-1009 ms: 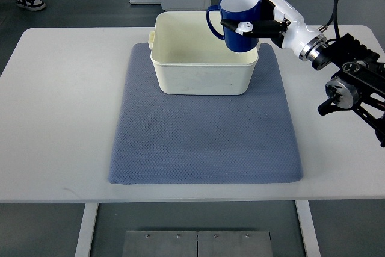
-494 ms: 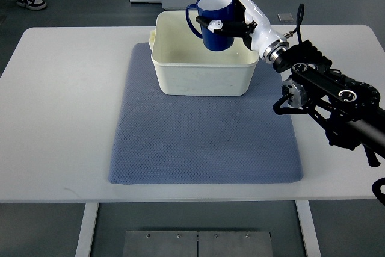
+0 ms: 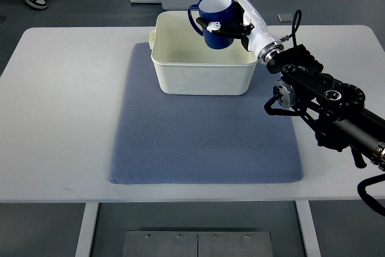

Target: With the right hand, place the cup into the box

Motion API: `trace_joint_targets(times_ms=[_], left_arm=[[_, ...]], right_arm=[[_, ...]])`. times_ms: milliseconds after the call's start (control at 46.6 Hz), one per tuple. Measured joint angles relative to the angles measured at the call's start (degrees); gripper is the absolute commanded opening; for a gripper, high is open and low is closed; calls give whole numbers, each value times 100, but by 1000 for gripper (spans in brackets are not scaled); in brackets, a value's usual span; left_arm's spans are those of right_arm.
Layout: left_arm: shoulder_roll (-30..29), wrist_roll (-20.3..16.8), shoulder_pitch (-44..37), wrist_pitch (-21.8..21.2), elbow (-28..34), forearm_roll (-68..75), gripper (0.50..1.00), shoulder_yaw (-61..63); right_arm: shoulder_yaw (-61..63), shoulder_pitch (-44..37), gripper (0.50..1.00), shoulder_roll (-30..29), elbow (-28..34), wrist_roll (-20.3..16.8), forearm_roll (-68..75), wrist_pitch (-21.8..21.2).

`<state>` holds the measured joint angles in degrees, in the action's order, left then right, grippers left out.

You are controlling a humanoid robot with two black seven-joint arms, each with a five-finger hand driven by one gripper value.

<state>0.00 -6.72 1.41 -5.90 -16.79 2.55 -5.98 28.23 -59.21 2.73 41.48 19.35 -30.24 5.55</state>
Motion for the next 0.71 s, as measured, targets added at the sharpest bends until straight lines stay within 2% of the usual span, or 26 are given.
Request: trace_joint_targets(times_ms=[708], left_arm=[[0,-1,0,2,0,0,1000,-3]], right_arm=[[-3,27,991,143,191,-18,-8,-11]])
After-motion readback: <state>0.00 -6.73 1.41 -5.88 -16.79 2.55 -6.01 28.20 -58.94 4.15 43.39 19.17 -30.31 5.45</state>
